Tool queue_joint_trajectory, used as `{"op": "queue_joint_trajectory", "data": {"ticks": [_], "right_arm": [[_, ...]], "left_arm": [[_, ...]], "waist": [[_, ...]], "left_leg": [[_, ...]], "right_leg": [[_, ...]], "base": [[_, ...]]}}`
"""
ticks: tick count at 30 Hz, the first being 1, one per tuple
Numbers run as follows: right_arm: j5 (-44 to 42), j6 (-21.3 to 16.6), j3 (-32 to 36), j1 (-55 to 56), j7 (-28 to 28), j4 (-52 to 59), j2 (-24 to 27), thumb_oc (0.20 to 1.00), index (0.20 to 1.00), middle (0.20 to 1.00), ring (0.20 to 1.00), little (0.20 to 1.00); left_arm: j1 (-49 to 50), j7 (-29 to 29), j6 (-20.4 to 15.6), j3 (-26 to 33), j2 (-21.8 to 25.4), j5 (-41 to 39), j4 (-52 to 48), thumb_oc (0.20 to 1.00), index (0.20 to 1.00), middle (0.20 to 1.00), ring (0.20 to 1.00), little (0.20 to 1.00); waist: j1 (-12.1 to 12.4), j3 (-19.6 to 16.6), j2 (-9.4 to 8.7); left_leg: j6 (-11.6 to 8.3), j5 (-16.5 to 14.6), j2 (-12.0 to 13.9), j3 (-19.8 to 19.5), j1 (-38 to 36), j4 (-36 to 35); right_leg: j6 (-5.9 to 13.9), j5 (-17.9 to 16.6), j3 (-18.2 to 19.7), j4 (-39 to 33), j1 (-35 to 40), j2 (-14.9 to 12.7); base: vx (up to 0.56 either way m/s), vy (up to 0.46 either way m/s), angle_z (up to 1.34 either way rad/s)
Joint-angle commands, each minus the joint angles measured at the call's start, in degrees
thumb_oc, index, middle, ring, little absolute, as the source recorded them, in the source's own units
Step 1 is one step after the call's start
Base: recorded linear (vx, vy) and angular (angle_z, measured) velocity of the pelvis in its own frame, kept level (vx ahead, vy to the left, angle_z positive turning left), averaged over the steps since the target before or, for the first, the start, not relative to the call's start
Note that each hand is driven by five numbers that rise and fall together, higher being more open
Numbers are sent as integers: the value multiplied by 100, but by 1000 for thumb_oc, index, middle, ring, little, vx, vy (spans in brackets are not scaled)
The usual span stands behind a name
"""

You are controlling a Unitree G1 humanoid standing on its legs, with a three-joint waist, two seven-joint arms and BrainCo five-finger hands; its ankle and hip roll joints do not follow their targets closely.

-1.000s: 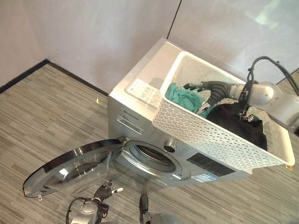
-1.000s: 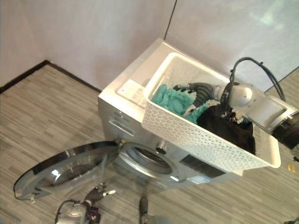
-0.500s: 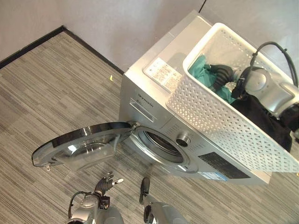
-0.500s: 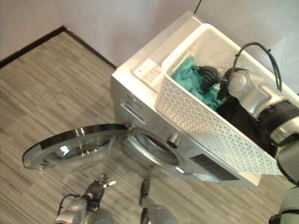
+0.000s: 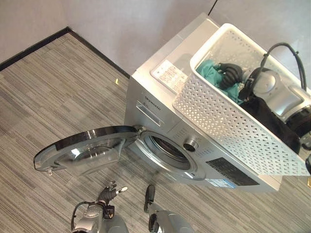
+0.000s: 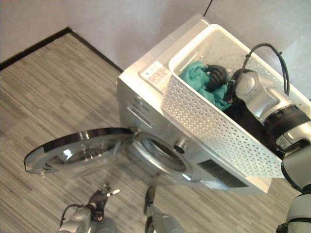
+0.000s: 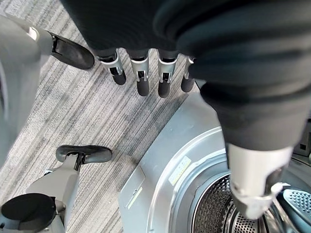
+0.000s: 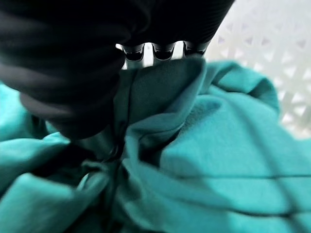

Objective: Grab the laundry basket,head to the washer,open it,put in the laundry and shut it.

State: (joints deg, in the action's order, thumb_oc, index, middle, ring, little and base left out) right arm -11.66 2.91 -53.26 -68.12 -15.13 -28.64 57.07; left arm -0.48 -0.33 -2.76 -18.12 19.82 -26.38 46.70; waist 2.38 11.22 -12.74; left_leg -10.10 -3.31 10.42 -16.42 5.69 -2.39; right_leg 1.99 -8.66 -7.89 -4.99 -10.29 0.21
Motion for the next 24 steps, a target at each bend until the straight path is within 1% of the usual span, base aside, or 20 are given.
{"op": "queue_joint_trajectory", "data": {"ticks": [1,2,3,4,5,6,7,8,9,10,11,12,13,14,15,16,18,19,24], "right_arm": [[-354,-173,127,308,224,107,106,200,200,200,200,200],[-352,-171,136,318,225,113,109,200,200,200,200,200],[-412,-227,528,581,343,340,332,200,200,200,200,200],[-467,-344,1054,820,594,496,548,200,200,200,200,200],[-470,-386,1345,956,701,588,645,200,200,200,200,200],[-469,-386,1349,961,701,590,646,200,200,200,200,200],[-490,-474,1956,1178,987,716,792,200,200,200,200,200],[-485,-469,1994,1219,987,733,797,200,200,200,200,200],[-428,-503,2265,1243,1179,780,863,200,200,200,200,200],[-362,-508,2427,1306,1253,826,865,200,200,200,200,200],[-225,-511,2655,1333,1399,908,894,200,200,200,200,200],[132,-495,2828,1177,1639,885,956,200,200,200,200,200],[171,-526,2931,1104,1779,877,917,200,200,200,200,200],[189,-541,3024,1087,1846,833,879,200,200,200,200,200],[190,-541,3030,1093,1846,835,879,200,200,200,200,200],[288,-506,3061,894,2011,642,881,200,200,200,200,200],[355,-473,2991,758,2046,536,871,200,200,200,200,200],[315,-482,2992,617,2158,409,835,200,200,200,200,200],[269,-471,2905,133,2425,-26,583,200,200,200,200,200]], "left_arm": [[-178,2,-111,-5,-38,211,233,1000,1000,1000,1000,1000],[-178,2,-112,-8,-36,211,233,1000,1000,1000,1000,1000],[-119,-9,-106,48,-73,264,215,1000,1000,1000,1000,1000],[-79,-26,-109,79,-139,287,205,1000,1000,1000,1000,1000],[-49,-34,-111,78,-153,303,181,1000,1000,1000,1000,1000],[-49,-34,-111,77,-152,303,181,1000,1000,1000,1000,1000],[18,-46,-108,92,-221,340,133,1000,1000,1000,1000,1000],[19,-46,-107,82,-209,340,132,1000,1000,1000,1000,1000],[60,-61,-105,91,-236,345,82,1000,1000,1000,1000,1000],[83,-69,-101,89,-246,364,75,1000,1000,1000,1000,1000],[105,-64,-93,81,-263,380,93,1000,1000,1000,1000,1000],[136,-49,-80,102,-276,416,91,1000,1000,1000,1000,1000],[141,-24,-88,85,-304,430,129,1000,1000,1000,1000,1000],[145,-24,-80,69,-322,431,117,1000,1000,1000,1000,1000],[146,-24,-80,68,-320,431,116,1000,1000,1000,1000,1000],[201,-22,-74,23,-316,465,85,1000,1000,1000,1000,1000],[206,-29,-68,13,-329,478,72,1000,1000,1000,1000,1000],[195,-11,-72,-11,-336,473,100,1000,1000,1000,1000,1000],[166,71,-87,-77,-323,525,87,1000,1000,1000,1000,1000]], "waist": [[144,-189,17],[152,-185,16],[113,-311,41],[43,-436,115],[38,-484,134],[41,-483,132],[-16,-605,217],[-4,-602,209],[-34,-677,261],[-39,-707,290],[-54,-765,329],[-71,-858,392],[-84,-890,430],[-84,-927,420],[-80,-926,418],[-70,-979,460],[-66,-1003,482],[-75,-1020,501],[-83,-1086,548]], "left_leg": [[496,-99,94,644,-614,-256],[496,-101,95,648,-621,-257],[504,-163,86,698,-740,-261],[515,-217,78,729,-844,-261],[521,-248,74,740,-904,-261],[521,-249,74,741,-905,-261],[546,-305,50,742,-992,-259],[546,-307,52,744,-999,-259],[567,-339,31,752,-1050,-260],[576,-359,28,759,-1079,-257],[593,-393,18,792,-1138,-258],[626,-438,-17,814,-1221,-254],[645,-469,-37,841,-1274,-250],[665,-449,-106,843,-1272,-234],[665,-450,-106,846,-1274,-234],[693,-482,-147,859,-1316,-211],[705,-491,-160,877,-1348,-214],[714,-494,-184,879,-1363,-215],[753,-496,-267,900,-1400,-223]], "right_leg": [[438,548,349,323,-270,-294],[438,548,351,323,-266,-292],[449,585,388,336,-184,-281],[455,622,406,354,-102,-302],[458,630,411,351,-56,-307],[458,630,412,351,-55,-307],[467,649,437,360,16,-326],[466,650,437,359,22,-324],[473,651,445,358,55,-342],[472,653,459,359,79,-350],[477,649,480,350,122,-364],[484,645,516,354,166,-386],[486,642,541,361,185,-399],[494,602,580,363,175,-449],[495,602,583,363,176,-450],[501,588,619,377,201,-479],[504,579,643,374,219,-491],[511,565,650,379,222,-504],[529,519,672,392,242,-563]], "base": [[33,25,-2],[76,46,-15],[79,58,-19],[89,69,-17],[46,48,-5],[53,42,-3],[43,31,-5],[56,50,-3],[17,31,1],[30,58,-1],[25,77,-14],[24,88,-26],[-12,78,-25],[-20,41,-20],[-20,51,-15],[0,45,-16],[-6,37,-13],[-24,27,-6],[-37,38,0]]}}
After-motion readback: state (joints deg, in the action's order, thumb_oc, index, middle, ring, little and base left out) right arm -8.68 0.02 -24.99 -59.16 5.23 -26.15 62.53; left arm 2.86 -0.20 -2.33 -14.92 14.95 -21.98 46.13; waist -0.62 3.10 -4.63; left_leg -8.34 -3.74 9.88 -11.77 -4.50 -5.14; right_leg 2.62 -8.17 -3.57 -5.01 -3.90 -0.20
